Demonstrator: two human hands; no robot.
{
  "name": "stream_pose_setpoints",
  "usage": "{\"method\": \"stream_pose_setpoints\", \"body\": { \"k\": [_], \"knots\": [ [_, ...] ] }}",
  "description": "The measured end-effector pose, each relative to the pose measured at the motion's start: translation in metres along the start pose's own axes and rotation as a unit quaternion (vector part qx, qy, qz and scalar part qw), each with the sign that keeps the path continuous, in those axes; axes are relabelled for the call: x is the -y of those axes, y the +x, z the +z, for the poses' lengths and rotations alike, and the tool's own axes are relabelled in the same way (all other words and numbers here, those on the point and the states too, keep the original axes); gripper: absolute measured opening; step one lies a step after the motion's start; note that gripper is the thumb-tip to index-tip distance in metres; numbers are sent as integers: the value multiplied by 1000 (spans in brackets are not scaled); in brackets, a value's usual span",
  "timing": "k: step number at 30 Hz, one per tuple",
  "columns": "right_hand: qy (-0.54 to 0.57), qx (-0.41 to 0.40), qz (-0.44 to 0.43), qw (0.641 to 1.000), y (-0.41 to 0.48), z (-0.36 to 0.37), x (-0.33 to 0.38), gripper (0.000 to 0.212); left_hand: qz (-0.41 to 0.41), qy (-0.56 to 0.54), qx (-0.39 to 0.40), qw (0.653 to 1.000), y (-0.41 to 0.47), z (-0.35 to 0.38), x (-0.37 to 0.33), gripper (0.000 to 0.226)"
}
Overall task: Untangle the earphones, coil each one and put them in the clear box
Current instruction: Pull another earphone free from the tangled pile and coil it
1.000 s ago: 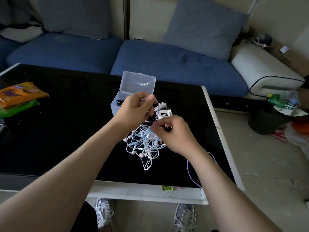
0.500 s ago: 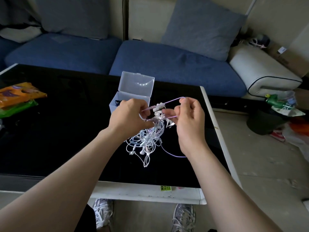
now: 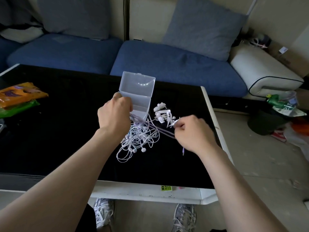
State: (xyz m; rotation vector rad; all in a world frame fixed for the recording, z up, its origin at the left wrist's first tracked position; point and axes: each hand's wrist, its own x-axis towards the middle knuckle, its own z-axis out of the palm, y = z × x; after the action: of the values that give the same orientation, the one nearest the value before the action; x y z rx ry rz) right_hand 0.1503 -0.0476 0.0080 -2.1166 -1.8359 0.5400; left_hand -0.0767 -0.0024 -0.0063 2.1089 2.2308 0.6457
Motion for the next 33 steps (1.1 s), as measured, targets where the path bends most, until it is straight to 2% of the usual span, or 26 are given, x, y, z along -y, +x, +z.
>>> {"method": "stream_pose_setpoints", "body": {
  "k": [1,3,4,6,9,13,16,19,21,23,25,28,31,33],
  "knots": [
    [47,83,-3,995,0,4,-1,28,-1,-3,4,1000,0,0,0,39],
    [135,227,-2,965,-2,10,0,27,-2,-11,15,1000,0,2,-1,38],
    [163,272,-5,948,-3,11,1,25,-2,-17,18,1000,0,3,-1,38],
    [191,299,-22,935,-8,13,1,27,1,-35,24,999,-1,4,-2,36],
    [204,268,-53,940,-8,15,4,23,20,-67,53,996,-1,7,-6,36],
    [227,124,-81,963,1,19,6,18,67,-82,115,988,-1,11,-8,41],
    [260,67,-76,960,8,22,5,12,70,-102,124,985,-1,11,-8,35],
    [232,71,-88,966,7,37,5,9,68,-131,145,978,0,10,-10,31],
    [223,105,-101,964,5,45,9,6,73,-157,160,972,1,11,-10,32],
    [260,155,-80,950,5,49,14,5,71,-172,166,968,1,11,-10,33],
    [290,183,-49,938,5,51,19,21,60,-183,164,968,2,12,-9,30],
    [278,154,-38,947,3,54,24,40,42,-205,169,963,2,10,-10,30],
    [228,83,-45,969,-1,54,29,36,36,-225,188,955,1,8,-13,29],
    [212,34,-45,976,-2,54,32,45,38,-244,201,948,1,6,-14,24]
  ]
}}
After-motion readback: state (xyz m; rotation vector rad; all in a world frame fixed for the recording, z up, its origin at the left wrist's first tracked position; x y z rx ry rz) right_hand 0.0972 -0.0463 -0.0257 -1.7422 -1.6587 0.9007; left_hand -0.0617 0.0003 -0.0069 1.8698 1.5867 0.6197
